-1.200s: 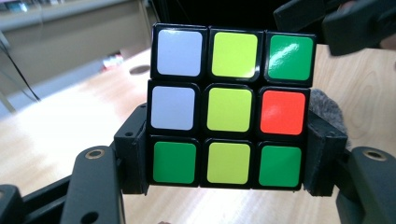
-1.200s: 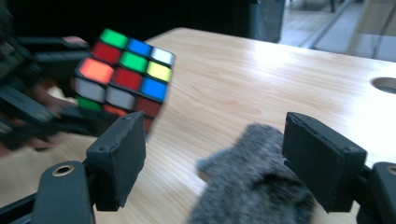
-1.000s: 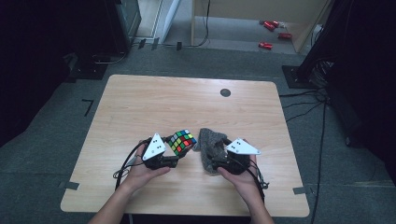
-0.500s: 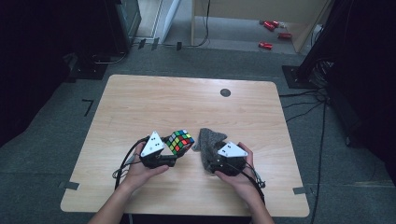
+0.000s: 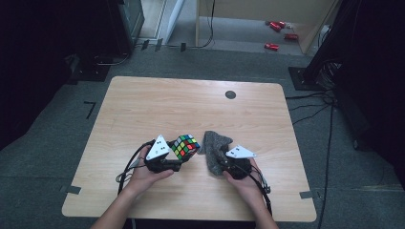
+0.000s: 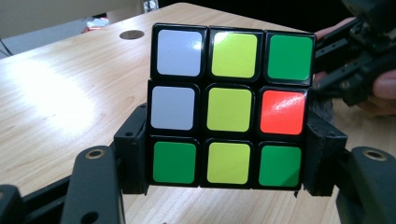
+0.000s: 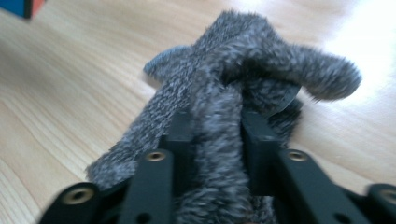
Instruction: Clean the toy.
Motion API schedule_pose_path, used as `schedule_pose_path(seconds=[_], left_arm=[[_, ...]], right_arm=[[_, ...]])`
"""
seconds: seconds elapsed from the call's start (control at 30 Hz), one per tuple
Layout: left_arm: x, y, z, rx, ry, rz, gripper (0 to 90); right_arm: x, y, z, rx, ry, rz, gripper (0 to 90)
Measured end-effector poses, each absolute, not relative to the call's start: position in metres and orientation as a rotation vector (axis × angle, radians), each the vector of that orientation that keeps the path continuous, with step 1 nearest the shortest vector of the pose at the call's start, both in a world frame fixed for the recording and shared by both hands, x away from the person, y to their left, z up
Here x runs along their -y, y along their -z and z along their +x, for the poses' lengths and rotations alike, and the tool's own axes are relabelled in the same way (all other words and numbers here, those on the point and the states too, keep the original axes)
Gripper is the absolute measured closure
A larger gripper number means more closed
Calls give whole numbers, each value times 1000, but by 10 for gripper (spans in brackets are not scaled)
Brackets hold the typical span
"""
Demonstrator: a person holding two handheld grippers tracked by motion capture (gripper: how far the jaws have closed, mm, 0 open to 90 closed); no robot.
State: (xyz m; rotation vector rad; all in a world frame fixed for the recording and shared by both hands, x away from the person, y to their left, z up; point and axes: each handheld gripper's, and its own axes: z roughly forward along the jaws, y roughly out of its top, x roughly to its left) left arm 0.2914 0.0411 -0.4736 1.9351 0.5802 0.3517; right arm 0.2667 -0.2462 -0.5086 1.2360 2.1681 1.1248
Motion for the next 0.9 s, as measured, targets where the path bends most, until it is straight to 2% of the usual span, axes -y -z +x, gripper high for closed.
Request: schedule_pose_path(seconds=[0.1, 0.27, 0.53, 0.73, 0.9], left_arm=[[-39, 474, 291, -571, -354, 1950, 347], [-33, 476, 291, -554, -340, 2015, 348], [-13, 474, 283, -468, -314, 2138, 348], [-11, 471, 277, -410, -332, 2092, 348], [-15, 466, 272, -376, -369, 2039, 348]], right_arm=[[250, 501, 264, -2117, -1182, 1237, 772], [252, 473, 255, -2012, -1353, 1199, 777], [228, 446, 239, -2000, -1429, 1059, 772], [221, 442, 235, -2000, -1555, 1080, 765], [218, 447, 237, -1997, -1520, 1098, 762]])
